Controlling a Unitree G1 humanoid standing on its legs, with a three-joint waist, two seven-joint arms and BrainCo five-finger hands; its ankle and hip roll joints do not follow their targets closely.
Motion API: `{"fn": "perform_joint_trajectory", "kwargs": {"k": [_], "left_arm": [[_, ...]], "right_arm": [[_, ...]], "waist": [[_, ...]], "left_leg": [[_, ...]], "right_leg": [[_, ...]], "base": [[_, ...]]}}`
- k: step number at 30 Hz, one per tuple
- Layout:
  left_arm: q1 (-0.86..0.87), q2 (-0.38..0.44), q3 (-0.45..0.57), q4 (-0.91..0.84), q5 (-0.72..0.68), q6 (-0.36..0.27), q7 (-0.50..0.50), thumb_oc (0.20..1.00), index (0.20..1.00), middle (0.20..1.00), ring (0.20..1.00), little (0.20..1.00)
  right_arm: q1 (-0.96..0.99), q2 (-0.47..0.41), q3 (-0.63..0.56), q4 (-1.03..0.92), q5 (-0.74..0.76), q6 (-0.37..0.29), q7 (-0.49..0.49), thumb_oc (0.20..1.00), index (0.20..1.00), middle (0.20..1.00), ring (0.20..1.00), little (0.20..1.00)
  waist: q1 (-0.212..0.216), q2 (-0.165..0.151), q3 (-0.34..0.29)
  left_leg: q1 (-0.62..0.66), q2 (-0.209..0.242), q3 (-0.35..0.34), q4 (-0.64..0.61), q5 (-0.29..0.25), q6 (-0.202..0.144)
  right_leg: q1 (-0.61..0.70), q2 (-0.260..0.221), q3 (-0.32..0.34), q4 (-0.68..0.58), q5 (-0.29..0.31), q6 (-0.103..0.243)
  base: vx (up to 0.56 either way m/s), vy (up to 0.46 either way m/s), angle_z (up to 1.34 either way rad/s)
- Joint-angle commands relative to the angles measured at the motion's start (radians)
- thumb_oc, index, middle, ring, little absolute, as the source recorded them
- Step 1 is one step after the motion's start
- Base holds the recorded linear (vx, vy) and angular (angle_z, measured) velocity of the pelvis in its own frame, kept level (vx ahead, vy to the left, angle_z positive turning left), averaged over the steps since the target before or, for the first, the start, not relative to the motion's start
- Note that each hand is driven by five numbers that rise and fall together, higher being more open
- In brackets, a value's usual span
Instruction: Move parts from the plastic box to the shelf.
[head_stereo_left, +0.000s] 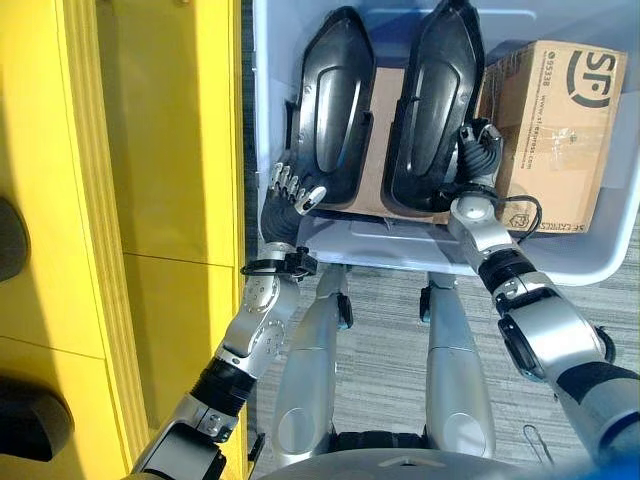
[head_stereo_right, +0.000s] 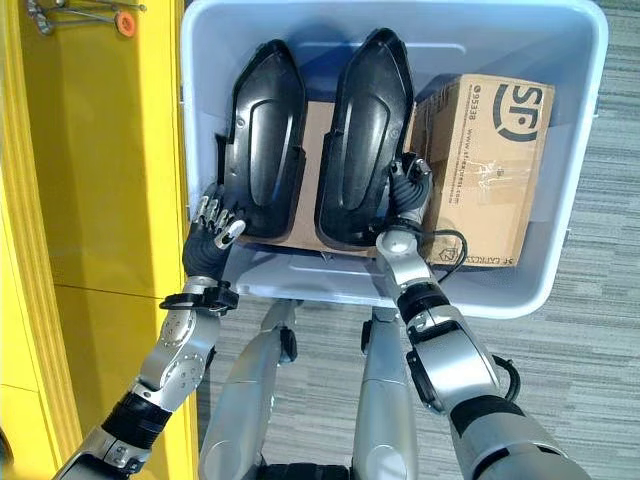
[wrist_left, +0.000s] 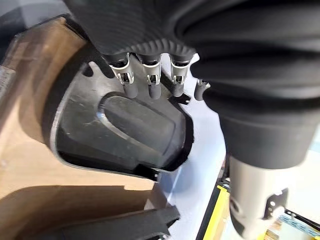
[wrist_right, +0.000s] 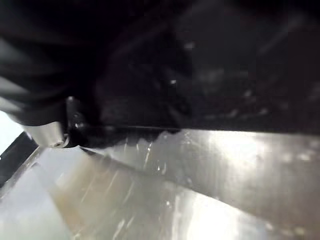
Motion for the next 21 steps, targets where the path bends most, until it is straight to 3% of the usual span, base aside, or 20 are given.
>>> {"fn": "perform_joint_trajectory", "kwargs": {"k": [1,10,21], "left_arm": [[0.001,0.030,0.028,-0.059,0.010,-0.057,0.008,1.000,1.000,1.000,1.000,1.000],[0.080,0.035,0.052,-0.042,-0.012,-0.041,-0.024,1.000,1.000,1.000,1.000,1.000],[0.148,0.049,0.097,-0.031,-0.015,-0.015,-0.057,1.000,1.000,1.000,1.000,1.000]], "right_arm": [[0.088,-0.005,0.030,-0.060,-0.071,0.020,0.008,0.200,0.200,0.200,0.200,0.200],[0.246,-0.054,-0.070,-0.373,-0.124,0.008,-0.026,0.200,0.200,0.200,0.200,0.200],[0.302,-0.074,-0.112,-0.659,-0.196,-0.010,-0.010,0.200,0.200,0.200,0.200,0.200]], "waist": [[0.022,-0.050,-0.029],[0.017,-0.094,-0.121],[0.017,-0.111,-0.202]], "left_leg": [[0.039,0.071,-0.034,0.086,-0.086,-0.088],[0.210,0.096,-0.029,-0.014,-0.056,-0.099],[0.313,0.122,-0.029,-0.054,-0.045,-0.105]], "right_leg": [[0.066,-0.086,-0.034,-0.067,0.087,0.075],[0.227,-0.086,-0.052,-0.148,0.105,0.082],[0.318,-0.079,-0.062,-0.170,0.089,0.080]], "base": [[0.00,0.000,0.00],[0.03,-0.018,0.00],[0.05,-0.027,-0.02]]}}
